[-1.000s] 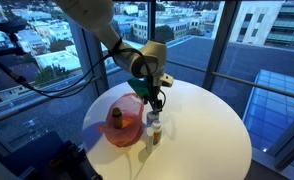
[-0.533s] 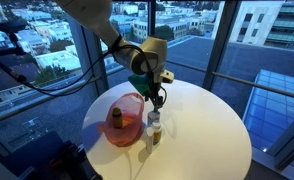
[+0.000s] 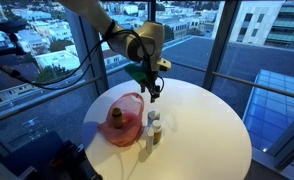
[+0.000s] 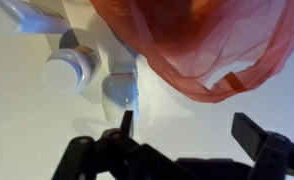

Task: Remove the blue and white container from the orange plastic bag and put it on the table

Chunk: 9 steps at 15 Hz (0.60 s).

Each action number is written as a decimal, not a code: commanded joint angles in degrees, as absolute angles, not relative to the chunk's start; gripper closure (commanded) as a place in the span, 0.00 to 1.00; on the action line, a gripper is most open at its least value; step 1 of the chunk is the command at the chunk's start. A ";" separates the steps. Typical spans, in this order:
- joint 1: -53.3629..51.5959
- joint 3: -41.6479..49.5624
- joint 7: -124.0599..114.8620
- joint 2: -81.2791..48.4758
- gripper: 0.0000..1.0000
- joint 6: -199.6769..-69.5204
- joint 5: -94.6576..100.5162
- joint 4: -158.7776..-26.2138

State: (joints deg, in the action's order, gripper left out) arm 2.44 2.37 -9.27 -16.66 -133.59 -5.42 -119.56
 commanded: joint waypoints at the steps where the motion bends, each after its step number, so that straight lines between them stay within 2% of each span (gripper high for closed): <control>1: 1.65 2.36 -9.08 -11.06 0.00 -127.19 -4.39 -121.05; 9: -0.68 1.36 -10.09 -0.82 0.00 -115.26 0.74 -123.29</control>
State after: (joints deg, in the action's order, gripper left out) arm -0.31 2.05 -9.47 -5.98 -117.63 -1.08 -120.65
